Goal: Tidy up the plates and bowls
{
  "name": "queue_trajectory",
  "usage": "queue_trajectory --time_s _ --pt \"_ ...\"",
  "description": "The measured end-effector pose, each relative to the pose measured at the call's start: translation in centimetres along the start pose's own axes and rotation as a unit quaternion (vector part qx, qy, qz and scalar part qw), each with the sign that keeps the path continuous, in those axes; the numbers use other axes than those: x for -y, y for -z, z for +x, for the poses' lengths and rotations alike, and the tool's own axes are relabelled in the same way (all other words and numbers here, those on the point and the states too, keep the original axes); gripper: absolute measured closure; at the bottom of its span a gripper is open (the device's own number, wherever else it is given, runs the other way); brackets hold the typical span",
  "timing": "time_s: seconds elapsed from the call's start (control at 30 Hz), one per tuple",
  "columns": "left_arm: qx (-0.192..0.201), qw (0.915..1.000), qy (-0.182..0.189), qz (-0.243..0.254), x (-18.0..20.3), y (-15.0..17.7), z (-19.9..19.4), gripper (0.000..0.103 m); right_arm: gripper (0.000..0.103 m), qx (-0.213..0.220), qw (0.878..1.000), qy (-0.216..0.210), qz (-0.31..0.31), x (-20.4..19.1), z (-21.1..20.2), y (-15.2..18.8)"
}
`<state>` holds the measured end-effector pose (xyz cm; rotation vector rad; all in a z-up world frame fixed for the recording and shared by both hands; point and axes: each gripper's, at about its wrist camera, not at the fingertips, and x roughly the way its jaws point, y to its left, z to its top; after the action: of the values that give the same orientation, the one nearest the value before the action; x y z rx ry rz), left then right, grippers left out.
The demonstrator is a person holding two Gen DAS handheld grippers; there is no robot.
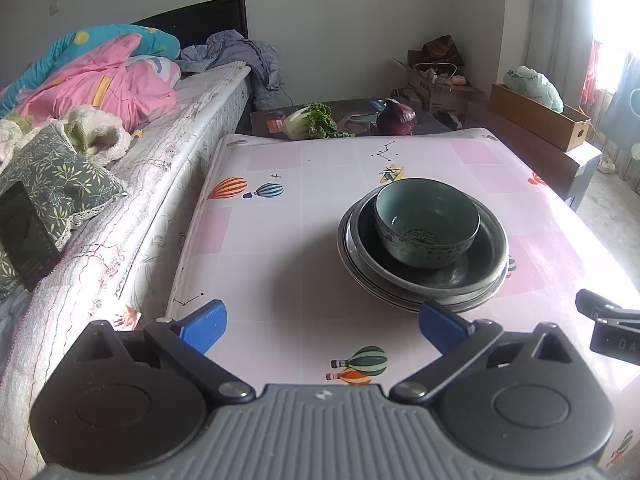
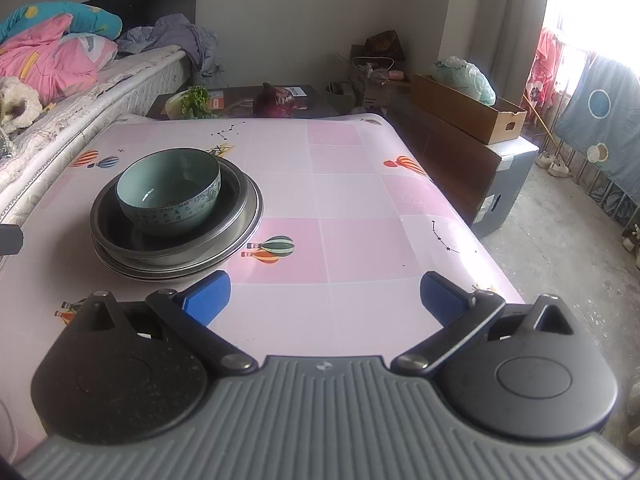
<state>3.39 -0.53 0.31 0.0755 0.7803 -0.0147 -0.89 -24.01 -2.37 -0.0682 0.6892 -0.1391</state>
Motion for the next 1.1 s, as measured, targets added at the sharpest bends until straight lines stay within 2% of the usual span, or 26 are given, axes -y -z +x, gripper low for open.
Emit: queue_trajectory --time_s 0.13,0.23,0.3,0.73,1.1 --pt "-0.018 0.9998 0.005 0.007 0.6 0.6 0.4 0.000 0.001 -0.009 1.000 -0.003 0.004 -0.9 -0.4 -0.1" --pt "-0.044 0.9990 0.007 -0.003 0.5 1.0 1.3 0.000 0.001 -0.011 1.000 -0.027 0.009 -1.3 -0.7 -0.1" --pt "-0.057 0.9983 0.011 -0.013 0.2 1.4 1.8 0.000 0.001 -0.019 0.999 -0.024 0.010 -1.5 -0.6 -0.2" --pt "-0.081 0.9965 -0.014 -0.014 0.2 2.4 3.9 0.000 0.001 -0.089 0.992 -0.081 0.038 -3.2 1.0 0.4" --pt "-0.097 0.9950 -0.014 -0.022 0.0 2.4 4.5 0.000 0.001 -0.087 0.992 -0.089 0.032 -3.5 1.0 0.1"
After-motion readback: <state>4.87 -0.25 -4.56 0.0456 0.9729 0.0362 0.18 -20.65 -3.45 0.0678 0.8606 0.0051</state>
